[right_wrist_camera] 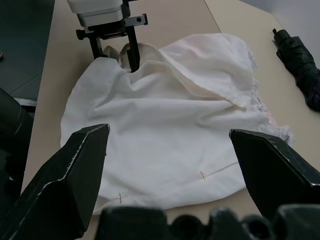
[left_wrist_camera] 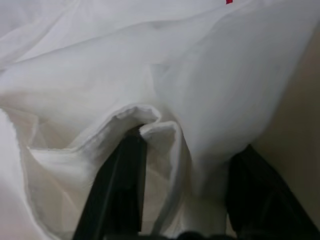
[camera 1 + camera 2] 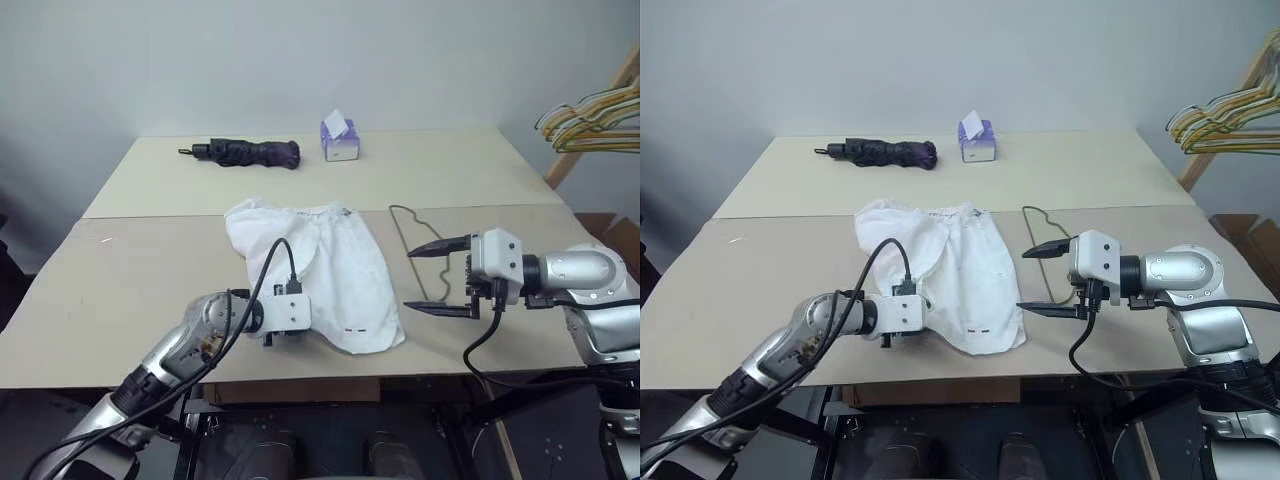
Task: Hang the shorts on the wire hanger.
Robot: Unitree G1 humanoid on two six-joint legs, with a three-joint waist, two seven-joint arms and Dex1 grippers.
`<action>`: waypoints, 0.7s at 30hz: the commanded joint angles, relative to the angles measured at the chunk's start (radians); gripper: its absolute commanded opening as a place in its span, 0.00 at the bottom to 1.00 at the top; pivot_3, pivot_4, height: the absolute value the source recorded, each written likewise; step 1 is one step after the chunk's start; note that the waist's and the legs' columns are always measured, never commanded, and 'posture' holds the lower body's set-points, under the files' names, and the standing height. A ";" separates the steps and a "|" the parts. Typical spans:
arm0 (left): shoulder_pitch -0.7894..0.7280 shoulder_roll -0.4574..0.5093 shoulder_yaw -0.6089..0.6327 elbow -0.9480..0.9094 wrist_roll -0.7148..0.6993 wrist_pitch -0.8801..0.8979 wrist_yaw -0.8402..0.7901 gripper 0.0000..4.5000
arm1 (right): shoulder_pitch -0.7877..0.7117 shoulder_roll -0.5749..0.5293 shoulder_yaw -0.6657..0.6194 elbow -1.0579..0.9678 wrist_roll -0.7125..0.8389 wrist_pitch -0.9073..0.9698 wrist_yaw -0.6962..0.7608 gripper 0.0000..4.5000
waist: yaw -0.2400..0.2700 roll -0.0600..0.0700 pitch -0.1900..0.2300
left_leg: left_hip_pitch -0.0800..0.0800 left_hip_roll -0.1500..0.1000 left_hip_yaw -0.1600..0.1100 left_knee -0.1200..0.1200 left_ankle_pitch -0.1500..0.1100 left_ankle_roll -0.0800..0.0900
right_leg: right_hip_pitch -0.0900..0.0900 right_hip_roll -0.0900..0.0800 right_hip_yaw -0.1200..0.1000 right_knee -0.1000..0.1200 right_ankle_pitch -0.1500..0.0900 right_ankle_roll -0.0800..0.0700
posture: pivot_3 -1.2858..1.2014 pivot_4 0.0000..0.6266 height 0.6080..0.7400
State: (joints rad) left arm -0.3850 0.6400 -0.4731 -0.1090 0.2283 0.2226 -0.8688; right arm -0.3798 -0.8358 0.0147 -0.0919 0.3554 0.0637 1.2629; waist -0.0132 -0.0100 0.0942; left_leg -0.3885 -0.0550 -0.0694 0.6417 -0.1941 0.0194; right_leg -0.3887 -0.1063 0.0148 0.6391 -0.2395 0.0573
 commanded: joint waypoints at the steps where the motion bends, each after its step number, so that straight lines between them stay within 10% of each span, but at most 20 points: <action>1: -0.028 -0.004 0.047 0.065 0.021 -0.022 0.042 0.13 | -0.020 -0.004 -0.016 -0.038 0.009 0.009 -0.008 1.00 | -0.001 0.000 0.000 | 0.000 0.000 0.000 0.000 0.000 0.000 | 0.000 0.000 0.000 0.000 0.000 0.000 | 0.48 0.07 1.00; 3: -0.037 -0.001 0.072 0.103 0.020 -0.034 0.060 0.01 | -0.021 -0.001 -0.015 -0.040 0.010 0.010 -0.010 1.00 | -0.006 0.000 0.000 | 0.000 0.000 0.000 0.000 0.000 0.000 | -0.001 0.000 0.000 0.000 0.000 0.000 | 0.48 0.07 1.00; 17: 0.015 0.332 0.336 0.442 0.048 -0.254 0.175 0.01 | 0.009 0.011 -0.015 -0.065 0.014 0.016 -0.021 1.00 | -0.027 0.000 0.000 | -0.001 0.000 -0.001 0.000 0.000 0.000 | -0.004 0.000 0.000 0.001 0.000 0.000 | 0.49 0.08 1.00; 21: 0.058 0.382 0.388 0.414 -0.021 -0.256 0.083 0.22 | 0.004 0.019 -0.006 -0.062 0.014 0.016 -0.017 1.00 | -0.024 0.000 0.000 | -0.002 0.000 -0.001 0.000 0.000 0.000 | -0.005 -0.001 0.000 0.001 0.000 0.000 | 0.49 0.09 1.00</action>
State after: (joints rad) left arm -0.3350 1.0005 -0.1222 0.3521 0.2459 -0.0184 -0.7470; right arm -0.3659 -0.8177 0.0173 -0.1283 0.3568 0.0752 1.2530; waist -0.0370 -0.0104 0.0945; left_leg -0.3912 -0.0549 -0.0700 0.6414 -0.1944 0.0192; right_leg -0.3943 -0.1073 0.0145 0.6402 -0.2397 0.0575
